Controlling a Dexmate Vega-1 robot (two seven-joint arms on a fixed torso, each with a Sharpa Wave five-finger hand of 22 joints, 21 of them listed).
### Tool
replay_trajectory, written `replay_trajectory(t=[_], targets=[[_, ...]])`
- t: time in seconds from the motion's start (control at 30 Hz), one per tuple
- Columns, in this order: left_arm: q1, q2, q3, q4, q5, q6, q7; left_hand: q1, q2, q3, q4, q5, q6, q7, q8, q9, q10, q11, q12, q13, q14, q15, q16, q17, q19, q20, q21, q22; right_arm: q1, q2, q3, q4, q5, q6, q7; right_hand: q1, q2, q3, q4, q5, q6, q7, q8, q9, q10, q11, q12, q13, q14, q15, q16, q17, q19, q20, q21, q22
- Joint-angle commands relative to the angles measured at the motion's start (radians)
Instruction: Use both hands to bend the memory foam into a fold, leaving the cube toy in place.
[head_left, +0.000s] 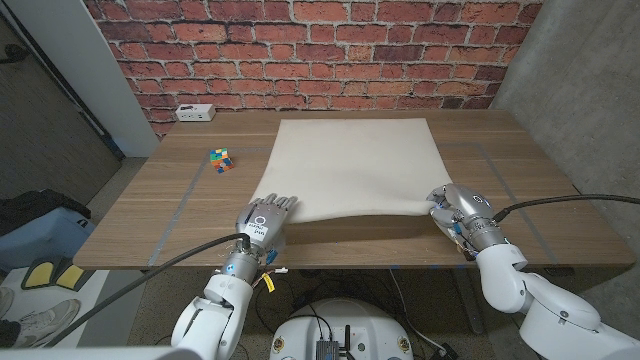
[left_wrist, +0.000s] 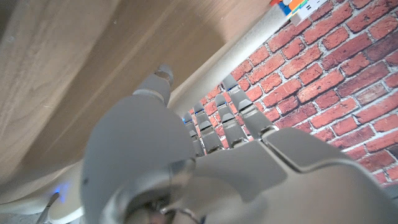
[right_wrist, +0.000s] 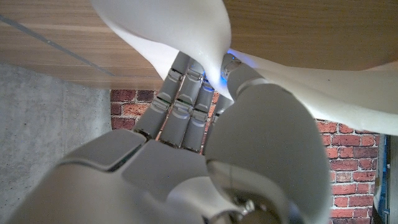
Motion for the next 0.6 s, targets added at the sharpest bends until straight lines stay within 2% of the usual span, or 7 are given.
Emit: replay_trajectory(t=[0.03,0.13,0.23,0.3,0.4,0.47,0.6], targets=[[0.001,-0.097,-0.031,0.096,0.021,-0.057,0.34,0.032,0.039,-0.005,0.01,-0.006,0.22,0.014,0.041,0.008,0.152,0.013,0.026,0.002,0.145,-0.156,0.017,0.001,0.052,0.0,0.032,0.008,-0.054,-0.04,0.071,-0.005,0.035,0.044,0.012,-0.002,-0.003,0.011,0.002,-0.002,0.076,0.081,0.005,0.016,0.054,0.057,0.005,0.028,0.016,-0.022,-0.002,0.006,-0.01,-0.004,0.01,0.002],[-0.006,-0.113,-0.03,0.12,0.002,-0.062,0.43,0.025,0.075,0.008,0.021,-0.005,0.344,0.019,0.064,0.009,0.244,0.027,0.045,0.004,0.249,-0.158,0.033,0.006,0.082,0.02,0.052,0.01,-0.068,-0.048,0.082,-0.007,0.04,0.052,0.015,-0.003,-0.004,0.014,0.002,-0.003,0.078,0.078,0.003,0.014,0.049,0.056,0.003,0.031,0.009,-0.022,-0.006,0.008,-0.014,-0.006,0.014,0.002],[-0.011,-0.115,-0.032,0.127,-0.028,-0.073,0.471,0.013,0.104,0.033,0.028,-0.005,0.488,0.035,0.084,0.012,0.363,0.023,0.062,0.009,0.398,-0.165,0.05,0.011,0.108,0.031,0.083,0.015,-0.076,-0.053,0.087,-0.013,0.042,0.046,0.023,-0.004,-0.003,0.017,0.003,-0.004,0.075,0.074,0.001,0.014,0.047,0.057,0.003,0.033,0.008,-0.024,-0.006,0.011,-0.021,-0.009,0.015,0.003],[-0.015,-0.114,-0.034,0.131,-0.045,-0.081,0.5,0.002,0.113,0.046,0.037,-0.004,0.542,0.033,0.094,0.014,0.454,0.021,0.081,0.01,0.447,-0.168,0.049,0.011,0.113,0.033,0.097,0.018,-0.077,-0.065,0.083,-0.018,0.031,0.035,0.032,-0.004,-0.003,0.018,0.004,-0.006,0.073,0.073,-0.001,0.014,0.042,0.056,0.001,0.036,0.003,-0.027,-0.006,0.015,-0.029,-0.011,0.017,0.003],[-0.02,-0.13,-0.027,0.152,-0.047,-0.073,0.574,-0.023,0.095,0.051,0.04,-0.004,0.599,0.024,0.099,0.012,0.586,0.004,0.104,0.006,0.459,-0.171,0.019,0.006,0.102,0.025,0.109,0.019,-0.075,-0.073,0.074,-0.027,0.017,0.016,0.039,-0.007,-0.001,0.02,0.006,-0.007,0.068,0.069,-0.005,0.012,0.036,0.05,-0.001,0.038,-0.003,-0.031,-0.006,0.021,-0.033,-0.014,0.021,0.003],[-0.018,-0.129,-0.03,0.144,-0.076,-0.081,0.593,-0.024,0.096,0.054,0.039,-0.001,0.608,0.025,0.098,0.012,0.608,0.001,0.105,0.005,0.469,-0.175,0.015,0.007,0.099,0.016,0.111,0.019,-0.072,-0.081,0.064,-0.032,0.001,0.0,0.042,-0.009,-0.001,0.023,0.007,-0.009,0.066,0.063,-0.008,0.009,0.029,0.047,-0.004,0.041,-0.011,-0.033,-0.011,0.023,-0.04,-0.016,0.022,0.002],[-0.008,-0.122,-0.043,0.12,-0.15,-0.106,0.622,-0.009,0.098,0.068,0.024,0.006,0.633,0.067,0.099,0.015,0.646,-0.004,0.111,0.015,0.523,-0.182,0.018,0.01,0.119,0.0,0.129,0.018,-0.058,-0.097,0.037,-0.04,-0.032,-0.035,0.055,-0.015,0.003,0.027,0.01,-0.012,0.056,0.045,-0.018,0.0,0.008,0.03,-0.013,0.043,-0.034,-0.039,-0.019,0.031,-0.054,-0.024,0.027,0.002]])
